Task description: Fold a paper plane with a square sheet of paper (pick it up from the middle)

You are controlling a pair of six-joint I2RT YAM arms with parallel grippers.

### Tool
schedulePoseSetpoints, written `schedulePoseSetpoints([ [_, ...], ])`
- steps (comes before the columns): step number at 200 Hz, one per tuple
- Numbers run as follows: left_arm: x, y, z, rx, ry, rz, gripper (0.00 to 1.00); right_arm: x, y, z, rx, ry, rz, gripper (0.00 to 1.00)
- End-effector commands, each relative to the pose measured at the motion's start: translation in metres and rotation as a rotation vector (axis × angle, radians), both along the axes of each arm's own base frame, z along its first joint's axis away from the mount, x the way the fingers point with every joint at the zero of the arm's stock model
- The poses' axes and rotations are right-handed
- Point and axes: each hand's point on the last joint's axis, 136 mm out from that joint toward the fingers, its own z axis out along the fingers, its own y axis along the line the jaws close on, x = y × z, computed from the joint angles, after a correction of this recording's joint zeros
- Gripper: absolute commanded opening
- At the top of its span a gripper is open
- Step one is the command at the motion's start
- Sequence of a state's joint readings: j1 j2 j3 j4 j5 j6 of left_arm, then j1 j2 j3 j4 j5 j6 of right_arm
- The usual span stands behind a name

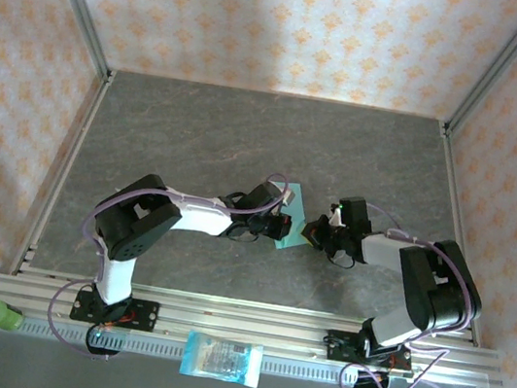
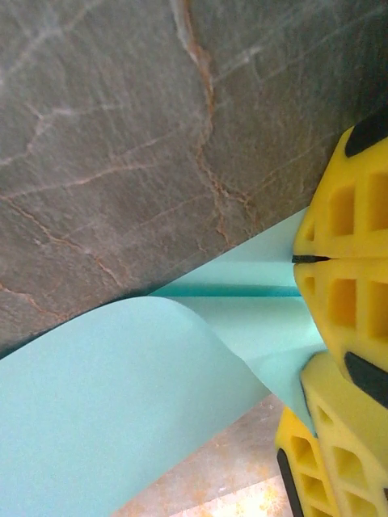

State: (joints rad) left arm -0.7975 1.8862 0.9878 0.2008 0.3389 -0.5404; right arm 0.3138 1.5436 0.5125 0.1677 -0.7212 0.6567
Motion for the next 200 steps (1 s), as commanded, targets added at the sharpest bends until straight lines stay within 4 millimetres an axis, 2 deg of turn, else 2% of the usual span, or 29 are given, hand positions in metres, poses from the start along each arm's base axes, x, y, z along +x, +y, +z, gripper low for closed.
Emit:
schedulePoseSetpoints([
  [1, 0.013, 0.006, -0.001, 0.072, -0.045, 0.010, 0.00, -0.025, -0.020, -0.032, -0.124, 0.115, -0.023, 0.00],
  [41, 0.020, 0.006, 0.003, 0.110, -0.074, 0.005, 0.00, -0.025, -0.020, -0.032, -0.121, 0.116, -0.017, 0.00],
  [44, 0.019, 0.008, -0.008, 0.131, -0.059, 0.005, 0.00, -0.025, -0.020, -0.032, -0.122, 0.117, -0.018, 0.00],
  [51, 0.019, 0.009, -0.011, 0.144, -0.058, 0.005, 0.00, -0.025, -0.020, -0.032, -0.122, 0.117, -0.018, 0.00],
  [145, 0.018, 0.016, -0.025, 0.209, -0.047, -0.006, 0.00, -0.027, -0.021, -0.034, -0.131, 0.124, -0.012, 0.00],
  [178, 0.018, 0.019, -0.024, 0.224, -0.050, -0.007, 0.00, -0.027, -0.021, -0.034, -0.134, 0.125, -0.013, 0.00],
  [200, 0.016, 0.020, -0.015, 0.210, -0.052, -0.003, 0.00, -0.027, -0.022, -0.036, -0.137, 0.128, -0.016, 0.00],
])
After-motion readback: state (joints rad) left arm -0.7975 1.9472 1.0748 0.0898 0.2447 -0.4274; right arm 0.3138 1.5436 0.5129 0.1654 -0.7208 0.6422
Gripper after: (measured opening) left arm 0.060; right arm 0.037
